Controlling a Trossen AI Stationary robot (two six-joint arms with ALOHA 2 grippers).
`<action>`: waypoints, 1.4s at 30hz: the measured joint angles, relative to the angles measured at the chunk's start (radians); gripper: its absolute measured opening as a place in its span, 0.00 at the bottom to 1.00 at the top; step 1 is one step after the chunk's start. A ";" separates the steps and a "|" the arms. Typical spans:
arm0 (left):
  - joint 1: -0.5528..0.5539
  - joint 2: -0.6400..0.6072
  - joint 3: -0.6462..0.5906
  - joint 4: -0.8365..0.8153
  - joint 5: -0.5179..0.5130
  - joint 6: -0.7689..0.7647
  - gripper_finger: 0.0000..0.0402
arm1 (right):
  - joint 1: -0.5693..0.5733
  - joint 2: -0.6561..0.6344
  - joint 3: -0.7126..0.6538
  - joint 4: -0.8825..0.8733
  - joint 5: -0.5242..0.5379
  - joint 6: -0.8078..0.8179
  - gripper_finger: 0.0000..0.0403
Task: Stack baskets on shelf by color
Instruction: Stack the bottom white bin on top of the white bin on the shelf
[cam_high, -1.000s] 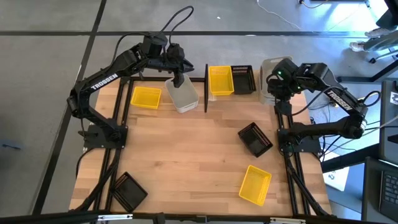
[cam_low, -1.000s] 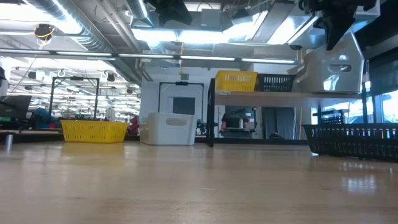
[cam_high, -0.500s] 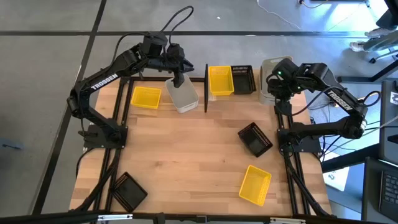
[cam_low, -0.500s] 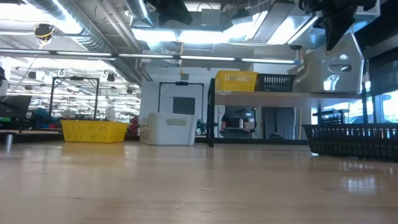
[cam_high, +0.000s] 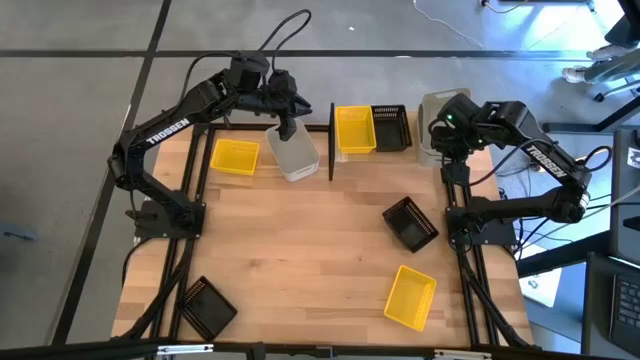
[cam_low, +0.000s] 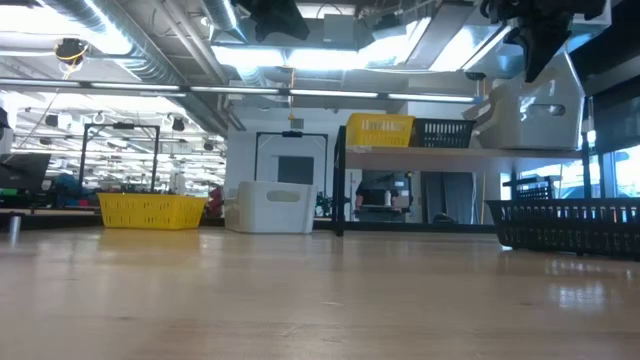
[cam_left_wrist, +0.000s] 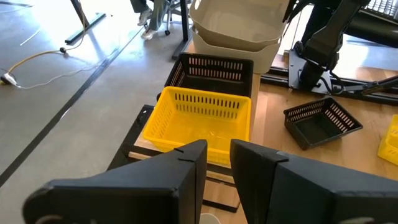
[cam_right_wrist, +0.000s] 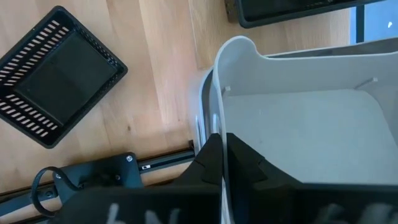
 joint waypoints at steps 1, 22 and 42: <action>0.000 0.000 0.000 0.000 0.000 0.000 0.16 | 0.000 0.000 0.002 0.000 0.000 0.000 0.00; 0.000 0.000 0.000 0.000 0.000 0.000 0.16 | 0.000 -0.004 0.177 0.001 -0.046 0.002 0.00; 0.000 0.000 0.000 0.000 0.000 0.001 0.16 | -0.001 -0.200 0.141 0.207 -0.298 -0.014 0.00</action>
